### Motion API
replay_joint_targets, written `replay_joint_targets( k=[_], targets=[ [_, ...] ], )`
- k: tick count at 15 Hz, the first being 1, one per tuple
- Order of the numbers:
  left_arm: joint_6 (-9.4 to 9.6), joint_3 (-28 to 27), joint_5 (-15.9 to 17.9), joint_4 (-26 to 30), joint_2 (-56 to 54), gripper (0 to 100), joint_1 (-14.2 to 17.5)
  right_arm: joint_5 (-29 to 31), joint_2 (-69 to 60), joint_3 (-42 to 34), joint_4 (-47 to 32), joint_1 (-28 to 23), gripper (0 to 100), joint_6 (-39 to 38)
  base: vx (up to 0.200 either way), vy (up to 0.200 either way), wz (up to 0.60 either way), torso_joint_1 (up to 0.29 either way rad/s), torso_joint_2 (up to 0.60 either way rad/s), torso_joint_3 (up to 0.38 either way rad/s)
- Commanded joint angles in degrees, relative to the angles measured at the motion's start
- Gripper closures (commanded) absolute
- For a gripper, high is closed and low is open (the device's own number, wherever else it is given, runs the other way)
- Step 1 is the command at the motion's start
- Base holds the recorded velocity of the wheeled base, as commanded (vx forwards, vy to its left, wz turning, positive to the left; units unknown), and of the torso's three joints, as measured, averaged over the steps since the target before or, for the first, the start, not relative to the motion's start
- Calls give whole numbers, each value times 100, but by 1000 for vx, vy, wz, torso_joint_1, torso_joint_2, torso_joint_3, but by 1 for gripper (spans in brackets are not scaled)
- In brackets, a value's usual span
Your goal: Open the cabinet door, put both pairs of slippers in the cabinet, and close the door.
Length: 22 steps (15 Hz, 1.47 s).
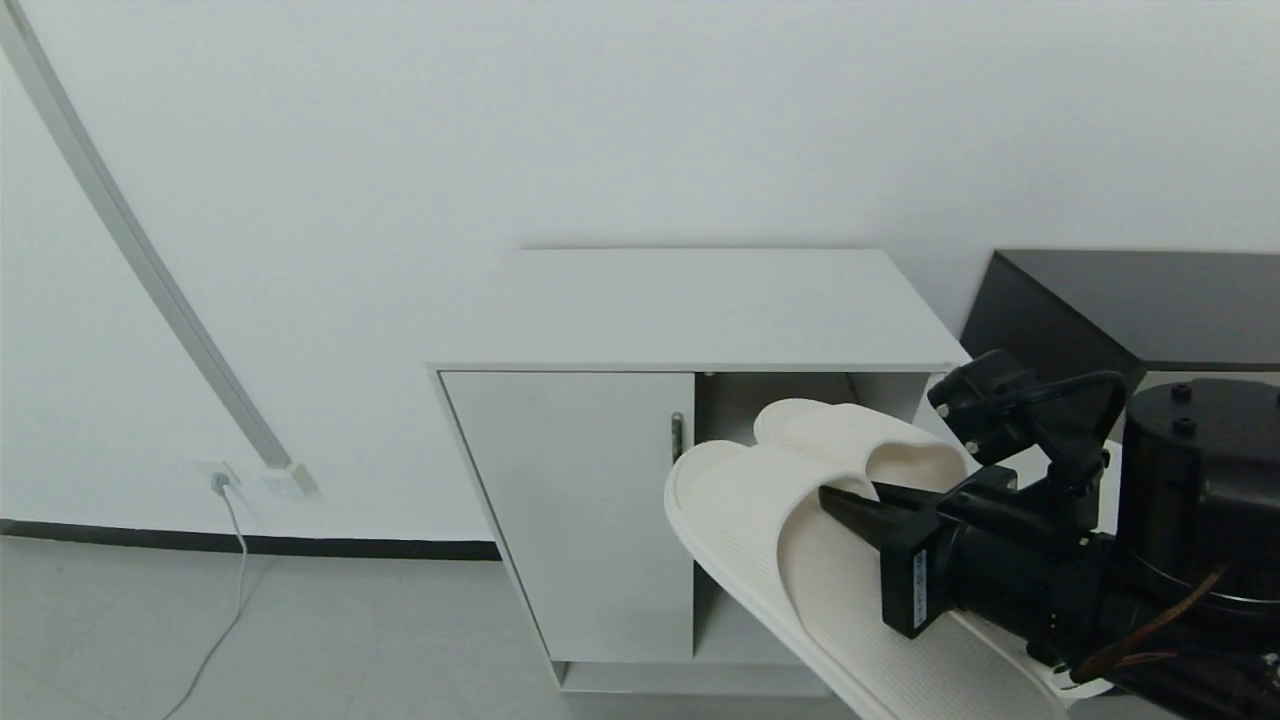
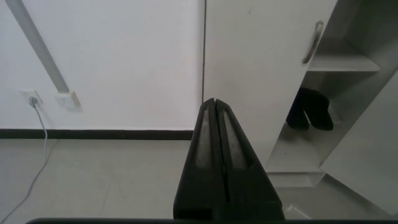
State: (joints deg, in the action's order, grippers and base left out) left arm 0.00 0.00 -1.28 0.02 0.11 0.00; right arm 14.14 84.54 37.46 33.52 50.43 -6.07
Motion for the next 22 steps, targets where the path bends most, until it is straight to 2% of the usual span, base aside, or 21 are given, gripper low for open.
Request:
replay_joint_targets(
  k=[1, 2, 17, 22],
  targets=[
    [0, 0, -4, 6, 7, 100, 0, 1, 10, -2, 5, 10, 100, 1, 0, -200, 0, 12, 2, -2],
    [0, 0, -4, -2, 7, 100, 0, 1, 10, -20, 5, 10, 100, 1, 0, -200, 0, 2, 12, -2],
    [0, 0, 5, -2, 7, 100, 0, -8, 54, -143, 163, 10, 100, 53, 0, 0, 0, 0, 0, 0],
    [0, 0, 5, -2, 7, 100, 0, -8, 98, -169, 277, 10, 100, 80, 0, 0, 0, -137, 351, 209]
  ],
)
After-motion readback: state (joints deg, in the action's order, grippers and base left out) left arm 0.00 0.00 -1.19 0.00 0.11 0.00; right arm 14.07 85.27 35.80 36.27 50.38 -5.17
